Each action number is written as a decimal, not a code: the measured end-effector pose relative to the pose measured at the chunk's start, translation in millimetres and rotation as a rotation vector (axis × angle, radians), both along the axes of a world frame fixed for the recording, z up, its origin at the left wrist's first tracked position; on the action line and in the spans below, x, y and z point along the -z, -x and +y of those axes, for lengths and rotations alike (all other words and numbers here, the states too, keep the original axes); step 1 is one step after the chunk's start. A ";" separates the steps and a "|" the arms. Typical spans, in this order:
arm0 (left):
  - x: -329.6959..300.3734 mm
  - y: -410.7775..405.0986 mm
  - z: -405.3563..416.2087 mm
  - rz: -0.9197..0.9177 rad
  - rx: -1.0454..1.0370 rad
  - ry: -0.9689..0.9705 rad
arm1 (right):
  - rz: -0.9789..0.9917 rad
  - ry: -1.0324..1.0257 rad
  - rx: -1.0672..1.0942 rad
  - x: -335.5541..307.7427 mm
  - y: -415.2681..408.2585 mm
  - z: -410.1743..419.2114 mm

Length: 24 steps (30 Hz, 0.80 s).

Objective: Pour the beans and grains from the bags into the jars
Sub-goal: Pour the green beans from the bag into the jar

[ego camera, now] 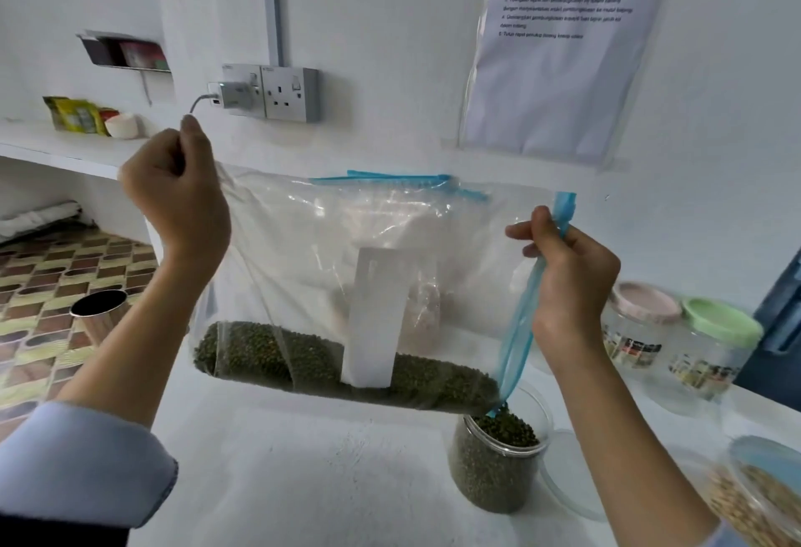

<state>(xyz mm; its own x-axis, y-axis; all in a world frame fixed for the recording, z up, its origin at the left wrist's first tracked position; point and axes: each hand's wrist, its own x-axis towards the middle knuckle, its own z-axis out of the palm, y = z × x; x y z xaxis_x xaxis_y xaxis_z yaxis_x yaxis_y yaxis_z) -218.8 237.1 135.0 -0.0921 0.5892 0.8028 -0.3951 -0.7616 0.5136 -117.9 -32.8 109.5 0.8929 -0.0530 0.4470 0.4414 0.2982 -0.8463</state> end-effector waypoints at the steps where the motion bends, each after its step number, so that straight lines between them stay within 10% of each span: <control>1: 0.5 0.8 -0.1 0.002 0.002 -0.006 | -0.011 0.043 -0.038 -1.4 -0.4 -0.8; 24: 1.5 -5.4 -9.5 -0.002 0.056 -0.024 | 0.046 0.052 -0.019 -2.1 -17.6 -2.7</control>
